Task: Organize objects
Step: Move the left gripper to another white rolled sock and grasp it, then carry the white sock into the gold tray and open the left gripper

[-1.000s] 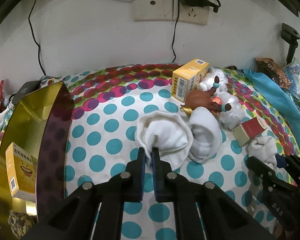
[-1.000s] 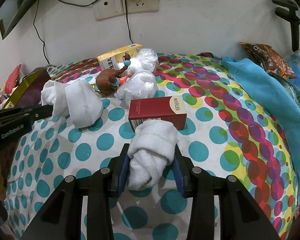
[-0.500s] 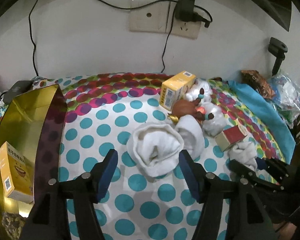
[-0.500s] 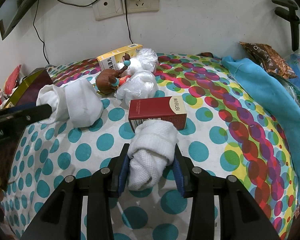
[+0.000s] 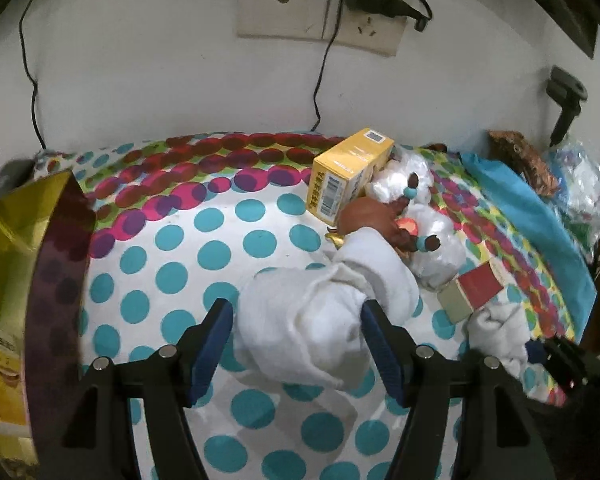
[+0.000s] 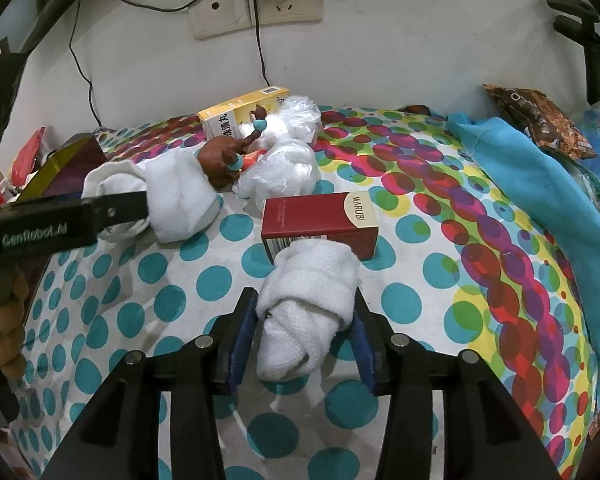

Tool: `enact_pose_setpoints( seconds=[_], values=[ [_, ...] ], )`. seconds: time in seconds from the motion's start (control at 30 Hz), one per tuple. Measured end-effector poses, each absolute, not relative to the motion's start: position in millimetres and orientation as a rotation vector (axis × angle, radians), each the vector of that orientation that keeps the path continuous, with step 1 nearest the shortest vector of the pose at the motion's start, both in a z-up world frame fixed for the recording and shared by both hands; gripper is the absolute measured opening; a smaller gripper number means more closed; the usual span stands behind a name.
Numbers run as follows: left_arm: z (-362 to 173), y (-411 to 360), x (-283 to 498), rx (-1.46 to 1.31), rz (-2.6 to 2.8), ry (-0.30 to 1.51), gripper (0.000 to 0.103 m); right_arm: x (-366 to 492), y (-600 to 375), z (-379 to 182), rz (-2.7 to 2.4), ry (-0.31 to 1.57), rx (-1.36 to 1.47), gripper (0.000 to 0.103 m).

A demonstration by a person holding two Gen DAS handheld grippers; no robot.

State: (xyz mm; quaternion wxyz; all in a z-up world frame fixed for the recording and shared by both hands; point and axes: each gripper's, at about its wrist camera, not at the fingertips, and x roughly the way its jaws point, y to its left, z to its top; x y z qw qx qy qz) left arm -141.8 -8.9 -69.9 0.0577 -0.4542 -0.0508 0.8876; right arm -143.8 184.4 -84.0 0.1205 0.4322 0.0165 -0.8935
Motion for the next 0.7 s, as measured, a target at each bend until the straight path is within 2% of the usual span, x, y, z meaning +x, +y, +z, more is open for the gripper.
enact_pose_setpoints(
  seconds=[0.1,0.2,0.7],
  values=[
    [-71.4,-11.4,-140.1,-1.368,2.676,-0.206,0.042,-143.4,184.0,-83.9,-2.610,0.048,1.263,0.043],
    [-70.0,-10.2,-136.5,-1.357,2.694,-0.178,0.037,-143.0,183.6,-83.9,-2.611,0.050,1.264,0.043],
    [-40.9,-11.7,-103.3,-1.316,2.742,-0.119,0.036,-143.4,184.3,-85.3,-2.615,0.054,1.264,0.044]
  ],
)
